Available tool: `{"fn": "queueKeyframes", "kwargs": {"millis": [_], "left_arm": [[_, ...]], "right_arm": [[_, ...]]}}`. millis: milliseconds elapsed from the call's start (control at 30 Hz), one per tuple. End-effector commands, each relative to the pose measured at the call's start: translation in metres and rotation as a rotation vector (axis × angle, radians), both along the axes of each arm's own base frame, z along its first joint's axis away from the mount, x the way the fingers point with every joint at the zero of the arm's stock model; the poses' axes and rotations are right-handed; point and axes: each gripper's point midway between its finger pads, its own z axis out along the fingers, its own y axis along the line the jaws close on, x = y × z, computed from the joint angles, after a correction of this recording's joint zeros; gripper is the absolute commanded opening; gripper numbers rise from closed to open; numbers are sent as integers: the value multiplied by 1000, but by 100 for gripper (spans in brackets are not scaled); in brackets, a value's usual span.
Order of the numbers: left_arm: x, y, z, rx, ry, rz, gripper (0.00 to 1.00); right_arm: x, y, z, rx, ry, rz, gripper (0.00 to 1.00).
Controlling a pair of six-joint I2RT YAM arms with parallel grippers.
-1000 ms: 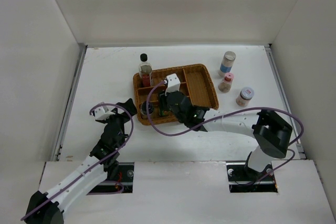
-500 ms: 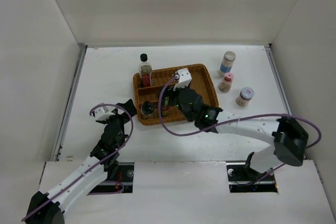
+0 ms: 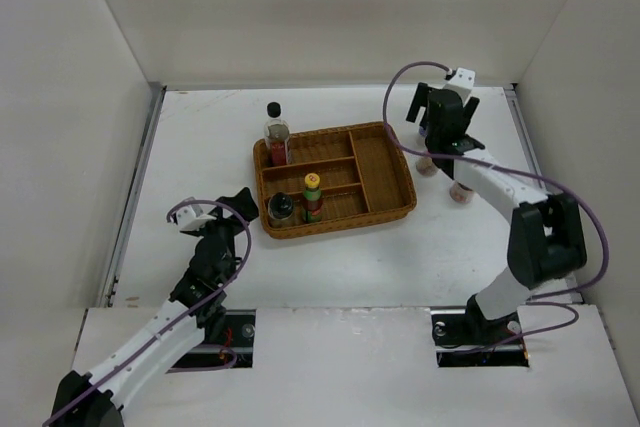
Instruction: Organize the condiment bottles
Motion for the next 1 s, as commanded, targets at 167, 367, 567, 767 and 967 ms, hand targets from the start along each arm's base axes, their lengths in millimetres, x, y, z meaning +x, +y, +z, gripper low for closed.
{"fn": "queueKeyframes", "kwargs": {"millis": [167,367,567,767,967], "left_arm": [[0,12,-2,-14,4,71,100],[3,12,-9,-16,32,83,100],[2,12,-8,-24,21,79,100],[3,10,-8,-24,21,72,100],[1,9,-5,-38,3,58,100]], "right_arm": [[63,-38,-36,-25,156,-9,100],[92,-44,-52,-4,169,11,100],[97,-46,-22,20,77,11,51],[41,-12,82,8,-203,76,48],[-36,73,76,86,-207,293,48]]}}
